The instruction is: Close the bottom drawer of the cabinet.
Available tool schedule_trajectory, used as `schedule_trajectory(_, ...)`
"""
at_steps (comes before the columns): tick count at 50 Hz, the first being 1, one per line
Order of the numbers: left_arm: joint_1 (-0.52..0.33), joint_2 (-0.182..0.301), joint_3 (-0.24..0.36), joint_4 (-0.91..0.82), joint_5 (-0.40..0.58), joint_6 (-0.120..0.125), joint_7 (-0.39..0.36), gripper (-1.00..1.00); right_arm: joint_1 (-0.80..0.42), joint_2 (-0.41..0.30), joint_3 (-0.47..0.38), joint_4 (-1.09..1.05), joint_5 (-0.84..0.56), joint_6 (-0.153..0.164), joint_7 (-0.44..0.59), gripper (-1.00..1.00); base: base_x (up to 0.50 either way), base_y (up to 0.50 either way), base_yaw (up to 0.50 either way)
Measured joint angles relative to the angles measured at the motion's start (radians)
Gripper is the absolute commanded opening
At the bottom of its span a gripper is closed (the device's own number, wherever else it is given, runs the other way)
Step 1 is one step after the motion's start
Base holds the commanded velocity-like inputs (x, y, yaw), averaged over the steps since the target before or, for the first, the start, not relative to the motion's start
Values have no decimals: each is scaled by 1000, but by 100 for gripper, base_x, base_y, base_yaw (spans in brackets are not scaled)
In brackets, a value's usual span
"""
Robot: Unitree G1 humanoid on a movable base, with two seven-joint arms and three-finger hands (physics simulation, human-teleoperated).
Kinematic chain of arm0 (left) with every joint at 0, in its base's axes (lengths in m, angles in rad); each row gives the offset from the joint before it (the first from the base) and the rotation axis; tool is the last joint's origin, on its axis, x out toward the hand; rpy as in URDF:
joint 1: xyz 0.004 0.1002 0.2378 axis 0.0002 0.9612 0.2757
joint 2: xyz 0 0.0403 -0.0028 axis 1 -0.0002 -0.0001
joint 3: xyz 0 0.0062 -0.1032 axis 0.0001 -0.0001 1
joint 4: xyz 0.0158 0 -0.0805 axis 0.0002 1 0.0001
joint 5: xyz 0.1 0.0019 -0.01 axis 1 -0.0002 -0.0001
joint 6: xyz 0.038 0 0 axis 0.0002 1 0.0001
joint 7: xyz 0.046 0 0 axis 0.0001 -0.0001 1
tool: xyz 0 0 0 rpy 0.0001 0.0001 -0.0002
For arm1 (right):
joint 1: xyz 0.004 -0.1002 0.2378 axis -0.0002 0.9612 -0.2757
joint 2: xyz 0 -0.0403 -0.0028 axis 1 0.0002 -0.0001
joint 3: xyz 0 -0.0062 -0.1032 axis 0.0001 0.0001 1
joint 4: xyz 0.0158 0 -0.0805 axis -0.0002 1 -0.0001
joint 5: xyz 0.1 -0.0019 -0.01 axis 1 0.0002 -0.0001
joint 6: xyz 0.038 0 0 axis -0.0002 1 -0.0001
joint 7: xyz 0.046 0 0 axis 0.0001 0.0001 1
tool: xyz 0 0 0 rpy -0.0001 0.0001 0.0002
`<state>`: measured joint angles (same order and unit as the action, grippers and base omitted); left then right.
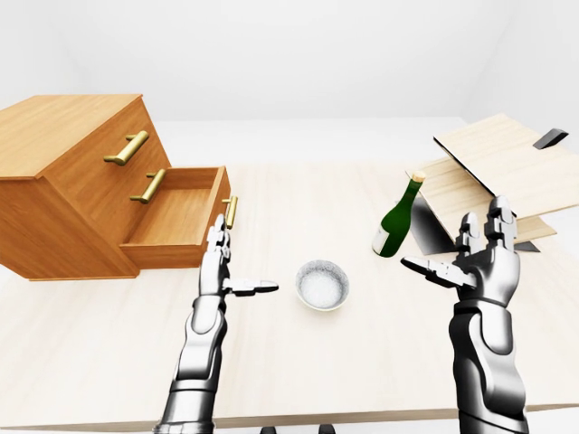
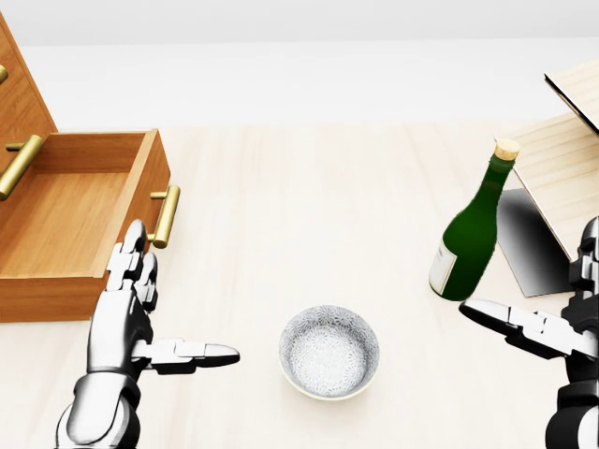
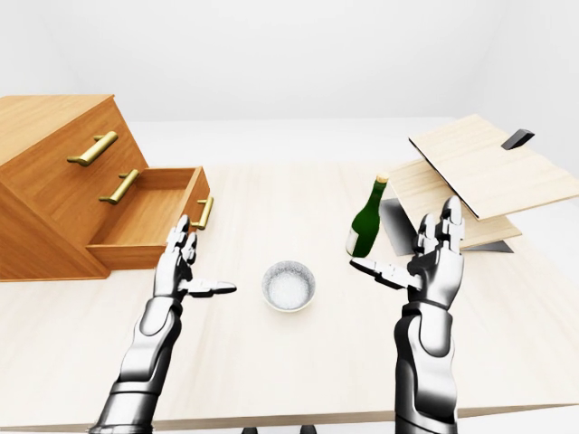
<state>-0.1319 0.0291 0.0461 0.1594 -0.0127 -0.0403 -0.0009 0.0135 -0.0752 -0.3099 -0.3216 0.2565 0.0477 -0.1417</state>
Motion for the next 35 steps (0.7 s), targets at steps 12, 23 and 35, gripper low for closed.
schedule_trajectory(12,-169,29,17,97,6,50,20,100,1,2,5,2,-3,-3,4,100,0,0,0)
schedule_trajectory(23,-302,57,32,261,-10,30,25,100,-1,1,9,14,-5,-11,6,100,0,0,0)
schedule_trajectory(35,-465,90,49,590,-28,-47,28,100,0,2,12,10,-7,-8,6,100,0,0,0)
